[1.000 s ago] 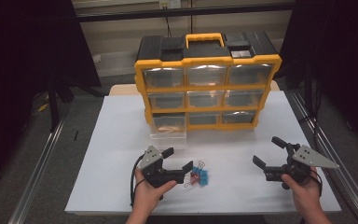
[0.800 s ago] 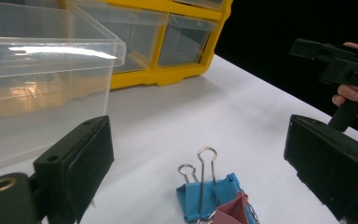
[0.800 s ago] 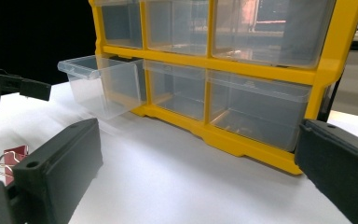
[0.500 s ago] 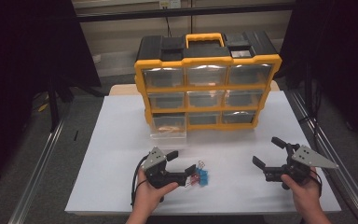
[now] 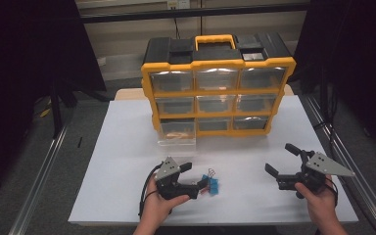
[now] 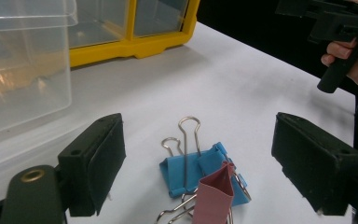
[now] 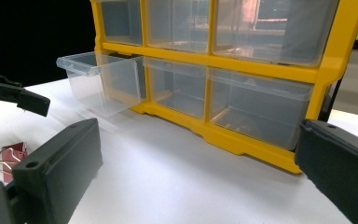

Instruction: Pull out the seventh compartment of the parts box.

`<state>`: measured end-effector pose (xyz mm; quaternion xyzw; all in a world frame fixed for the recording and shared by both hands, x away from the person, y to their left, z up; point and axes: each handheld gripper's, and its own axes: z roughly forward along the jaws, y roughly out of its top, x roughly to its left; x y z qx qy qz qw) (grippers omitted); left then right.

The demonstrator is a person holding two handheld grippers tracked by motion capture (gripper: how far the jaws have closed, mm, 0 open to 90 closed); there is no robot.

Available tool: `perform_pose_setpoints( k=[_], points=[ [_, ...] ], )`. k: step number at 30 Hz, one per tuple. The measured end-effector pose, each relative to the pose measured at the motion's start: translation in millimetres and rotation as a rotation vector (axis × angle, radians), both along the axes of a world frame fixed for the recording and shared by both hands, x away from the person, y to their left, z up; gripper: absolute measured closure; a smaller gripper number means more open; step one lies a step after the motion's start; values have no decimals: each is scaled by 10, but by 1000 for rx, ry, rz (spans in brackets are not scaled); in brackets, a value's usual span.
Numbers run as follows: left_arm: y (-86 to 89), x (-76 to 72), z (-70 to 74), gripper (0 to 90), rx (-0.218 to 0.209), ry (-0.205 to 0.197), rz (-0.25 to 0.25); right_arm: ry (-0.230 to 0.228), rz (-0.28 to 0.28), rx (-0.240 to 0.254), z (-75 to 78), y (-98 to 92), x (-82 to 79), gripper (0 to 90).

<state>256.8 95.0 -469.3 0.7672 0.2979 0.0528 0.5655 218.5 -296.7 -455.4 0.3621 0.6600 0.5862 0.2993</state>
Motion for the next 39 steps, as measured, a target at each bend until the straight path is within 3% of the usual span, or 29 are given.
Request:
perform_pose_setpoints(
  k=[7,8,11,18,19,24,31,39],
  points=[
    [9,-3,-19,219,34,16,-5,-1,2,-4,-1,3,3,1],
    [2,-13,-15,230,50,12,21,-2,3,-4,-1,4,4,1],
    [15,0,-29,273,48,23,-4,-1,1,-4,-2,-2,6,1],
    [18,4,-51,369,82,36,-1,4,-4,-7,-3,7,2,1],
    [15,9,-55,375,69,40,-10,1,1,-8,-5,6,2,1],
    [-20,5,-64,424,112,43,-22,4,-3,-9,-2,-3,-14,1],
    [-76,-9,-66,535,119,45,-76,0,6,-12,-2,-10,-32,1],
    [-37,11,-45,623,130,57,-55,-3,8,-14,-3,-9,-27,1]
  ],
)
